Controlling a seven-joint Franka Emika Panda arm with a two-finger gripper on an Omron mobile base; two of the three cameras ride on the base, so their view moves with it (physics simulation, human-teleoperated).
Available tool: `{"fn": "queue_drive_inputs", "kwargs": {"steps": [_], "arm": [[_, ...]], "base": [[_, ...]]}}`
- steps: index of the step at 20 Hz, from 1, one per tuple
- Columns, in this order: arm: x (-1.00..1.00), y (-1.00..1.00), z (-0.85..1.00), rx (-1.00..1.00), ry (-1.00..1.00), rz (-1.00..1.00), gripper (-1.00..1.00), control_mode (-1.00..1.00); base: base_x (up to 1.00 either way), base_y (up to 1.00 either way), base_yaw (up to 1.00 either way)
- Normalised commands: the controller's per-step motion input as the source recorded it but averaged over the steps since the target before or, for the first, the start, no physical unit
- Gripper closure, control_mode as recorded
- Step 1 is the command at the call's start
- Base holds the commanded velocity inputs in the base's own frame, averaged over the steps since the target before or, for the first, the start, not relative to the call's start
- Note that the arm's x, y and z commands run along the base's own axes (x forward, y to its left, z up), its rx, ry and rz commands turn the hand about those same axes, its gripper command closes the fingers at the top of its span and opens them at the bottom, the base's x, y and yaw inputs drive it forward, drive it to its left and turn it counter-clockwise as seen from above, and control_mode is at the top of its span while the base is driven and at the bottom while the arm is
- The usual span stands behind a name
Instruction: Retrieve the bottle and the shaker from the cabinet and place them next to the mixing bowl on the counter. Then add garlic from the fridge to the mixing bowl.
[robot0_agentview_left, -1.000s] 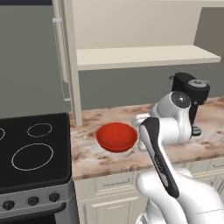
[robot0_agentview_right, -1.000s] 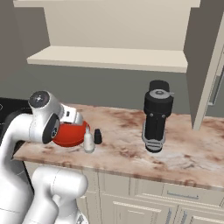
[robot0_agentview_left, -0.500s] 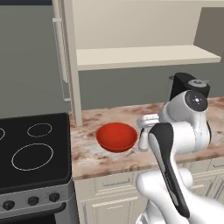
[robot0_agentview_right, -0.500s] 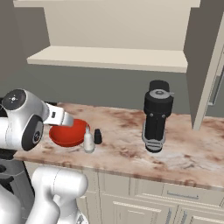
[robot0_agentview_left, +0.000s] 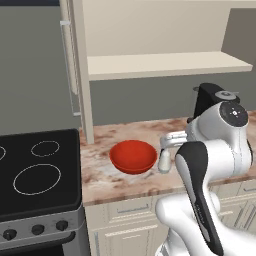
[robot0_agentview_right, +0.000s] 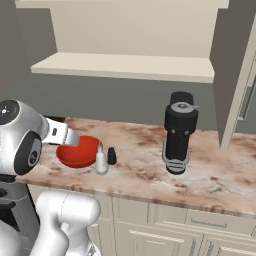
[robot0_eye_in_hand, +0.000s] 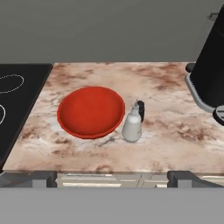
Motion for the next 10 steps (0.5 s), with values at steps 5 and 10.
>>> {"fn": "queue_drive_inputs", "kwargs": {"steps": [5,10], "arm": [[0.0,0.0,0.0,0.0,0.0,0.0,-1.0,-1.0],[0.0,0.0,0.0,0.0,0.0,0.0,-1.0,1.0]], "base": [[0.0,0.0,0.0],[-0.11,0.0,0.0]]}}
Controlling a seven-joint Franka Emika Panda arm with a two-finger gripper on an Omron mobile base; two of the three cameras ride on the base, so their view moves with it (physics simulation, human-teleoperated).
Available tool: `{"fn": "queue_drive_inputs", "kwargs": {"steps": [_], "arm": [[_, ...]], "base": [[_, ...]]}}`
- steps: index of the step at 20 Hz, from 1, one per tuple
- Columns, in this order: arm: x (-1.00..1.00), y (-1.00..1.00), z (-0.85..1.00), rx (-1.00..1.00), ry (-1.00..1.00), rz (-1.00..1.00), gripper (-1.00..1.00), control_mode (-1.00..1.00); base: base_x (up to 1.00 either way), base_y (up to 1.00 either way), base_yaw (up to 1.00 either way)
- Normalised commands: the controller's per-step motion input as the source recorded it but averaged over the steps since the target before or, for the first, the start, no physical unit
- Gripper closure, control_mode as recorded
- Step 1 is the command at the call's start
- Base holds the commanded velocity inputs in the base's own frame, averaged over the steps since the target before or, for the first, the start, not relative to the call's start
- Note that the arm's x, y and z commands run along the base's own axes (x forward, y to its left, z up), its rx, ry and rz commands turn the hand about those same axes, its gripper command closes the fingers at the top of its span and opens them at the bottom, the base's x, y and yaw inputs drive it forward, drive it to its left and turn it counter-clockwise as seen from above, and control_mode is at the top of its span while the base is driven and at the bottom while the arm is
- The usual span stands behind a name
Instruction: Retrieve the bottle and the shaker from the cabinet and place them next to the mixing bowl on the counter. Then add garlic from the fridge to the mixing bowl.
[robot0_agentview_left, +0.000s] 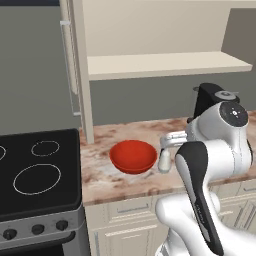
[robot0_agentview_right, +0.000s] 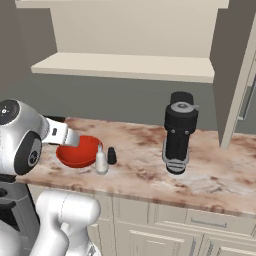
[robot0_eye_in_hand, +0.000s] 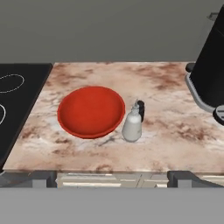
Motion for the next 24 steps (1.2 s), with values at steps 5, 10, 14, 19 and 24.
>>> {"fn": "queue_drive_inputs", "kwargs": {"steps": [5,10,14,19,24], "arm": [[0.0,0.0,0.0,0.0,0.0,0.0,-1.0,1.0],[0.0,0.0,0.0,0.0,0.0,0.0,-1.0,1.0],[0.0,0.0,0.0,0.0,0.0,0.0,-1.0,1.0],[0.0,0.0,0.0,0.0,0.0,0.0,-1.0,1.0],[0.0,0.0,0.0,0.0,0.0,0.0,-1.0,1.0]], "base": [[-0.81,-0.2,-0.03],[-0.91,-0.37,-0.11],[-0.79,-0.47,-0.18],[-0.76,-0.12,-0.07],[-0.55,0.03,0.59]]}}
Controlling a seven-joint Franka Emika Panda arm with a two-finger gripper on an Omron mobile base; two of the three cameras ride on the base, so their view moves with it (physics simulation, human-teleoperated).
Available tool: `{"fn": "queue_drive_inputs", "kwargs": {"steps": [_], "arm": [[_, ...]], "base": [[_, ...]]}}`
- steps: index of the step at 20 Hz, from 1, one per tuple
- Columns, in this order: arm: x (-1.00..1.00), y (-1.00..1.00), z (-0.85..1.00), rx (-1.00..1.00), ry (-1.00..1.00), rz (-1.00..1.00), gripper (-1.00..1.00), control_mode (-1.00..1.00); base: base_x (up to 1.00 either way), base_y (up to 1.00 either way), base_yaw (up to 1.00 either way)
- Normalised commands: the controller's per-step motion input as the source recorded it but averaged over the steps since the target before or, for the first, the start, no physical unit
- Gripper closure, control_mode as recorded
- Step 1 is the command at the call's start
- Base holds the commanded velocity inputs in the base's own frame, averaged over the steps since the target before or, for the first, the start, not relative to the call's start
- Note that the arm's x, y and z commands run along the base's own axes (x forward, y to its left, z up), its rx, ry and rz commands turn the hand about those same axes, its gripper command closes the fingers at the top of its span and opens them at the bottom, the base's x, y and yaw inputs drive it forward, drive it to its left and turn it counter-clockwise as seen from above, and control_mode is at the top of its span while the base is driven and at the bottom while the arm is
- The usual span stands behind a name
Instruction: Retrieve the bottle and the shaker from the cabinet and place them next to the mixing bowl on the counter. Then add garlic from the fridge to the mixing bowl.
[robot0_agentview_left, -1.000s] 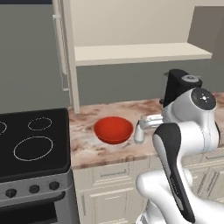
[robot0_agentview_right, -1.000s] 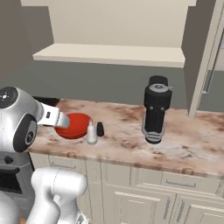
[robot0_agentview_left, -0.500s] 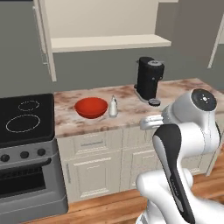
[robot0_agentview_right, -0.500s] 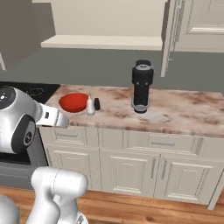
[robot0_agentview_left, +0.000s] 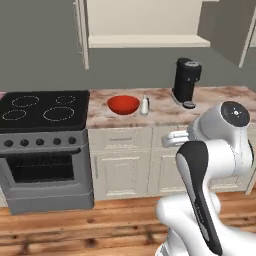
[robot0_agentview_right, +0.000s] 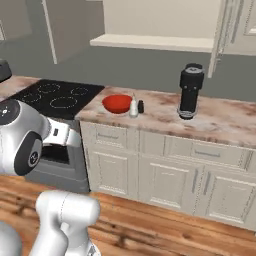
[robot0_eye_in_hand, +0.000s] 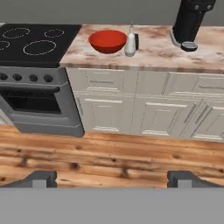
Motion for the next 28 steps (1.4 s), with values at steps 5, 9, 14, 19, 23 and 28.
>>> {"fn": "queue_drive_inputs", "kwargs": {"steps": [5,9,14,19,23,28], "arm": [[0.0,0.0,0.0,0.0,0.0,0.0,-1.0,1.0],[0.0,0.0,0.0,0.0,0.0,0.0,-1.0,1.0],[0.0,0.0,0.0,0.0,0.0,0.0,-1.0,1.0],[0.0,0.0,0.0,0.0,0.0,0.0,-1.0,1.0],[0.0,0.0,0.0,0.0,0.0,0.0,-1.0,1.0],[0.0,0.0,0.0,0.0,0.0,0.0,-1.0,1.0]], "base": [[0.14,0.0,0.89],[0.45,-0.1,0.83],[0.45,-0.23,0.54],[0.29,0.07,0.73],[0.42,0.04,0.61],[-0.01,0.0,0.66]]}}
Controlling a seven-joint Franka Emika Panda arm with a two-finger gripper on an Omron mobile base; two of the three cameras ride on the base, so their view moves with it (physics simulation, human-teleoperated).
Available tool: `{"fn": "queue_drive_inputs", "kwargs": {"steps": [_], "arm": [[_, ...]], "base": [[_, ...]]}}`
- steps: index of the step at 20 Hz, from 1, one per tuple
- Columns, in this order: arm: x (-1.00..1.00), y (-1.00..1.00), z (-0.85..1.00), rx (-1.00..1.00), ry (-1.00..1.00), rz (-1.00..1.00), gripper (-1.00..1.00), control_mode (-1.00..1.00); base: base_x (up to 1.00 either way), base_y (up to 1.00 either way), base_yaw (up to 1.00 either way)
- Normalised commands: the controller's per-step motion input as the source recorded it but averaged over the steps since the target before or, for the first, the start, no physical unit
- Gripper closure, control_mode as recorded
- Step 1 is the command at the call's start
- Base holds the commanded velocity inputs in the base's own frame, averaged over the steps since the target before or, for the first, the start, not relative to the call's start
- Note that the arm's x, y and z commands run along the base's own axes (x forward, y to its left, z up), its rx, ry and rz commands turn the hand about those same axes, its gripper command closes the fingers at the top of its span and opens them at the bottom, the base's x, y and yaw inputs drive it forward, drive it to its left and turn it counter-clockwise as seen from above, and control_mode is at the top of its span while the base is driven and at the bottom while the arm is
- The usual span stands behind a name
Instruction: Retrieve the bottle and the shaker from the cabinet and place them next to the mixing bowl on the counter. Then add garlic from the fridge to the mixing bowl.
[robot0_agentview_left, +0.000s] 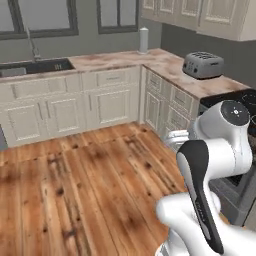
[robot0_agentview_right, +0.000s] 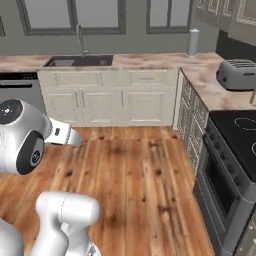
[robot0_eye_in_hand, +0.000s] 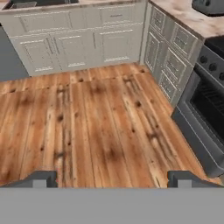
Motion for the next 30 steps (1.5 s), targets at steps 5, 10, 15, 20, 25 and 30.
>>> {"fn": "queue_drive_inputs", "kwargs": {"steps": [5,10,15,20,25,30], "arm": [[0.0,0.0,0.0,0.0,0.0,0.0,-1.0,1.0],[0.0,0.0,0.0,0.0,0.0,0.0,-1.0,1.0],[0.0,0.0,0.0,0.0,0.0,0.0,-1.0,1.0],[0.0,0.0,0.0,0.0,0.0,0.0,-1.0,1.0],[0.0,0.0,0.0,0.0,0.0,0.0,-1.0,1.0],[0.0,0.0,0.0,0.0,0.0,0.0,-1.0,1.0]], "base": [[-0.1,0.19,0.89],[-0.05,0.06,0.85],[-0.01,0.0,0.77],[-0.02,0.12,0.7],[0.92,-0.62,0.4],[0.81,-1.0,0.28]]}}
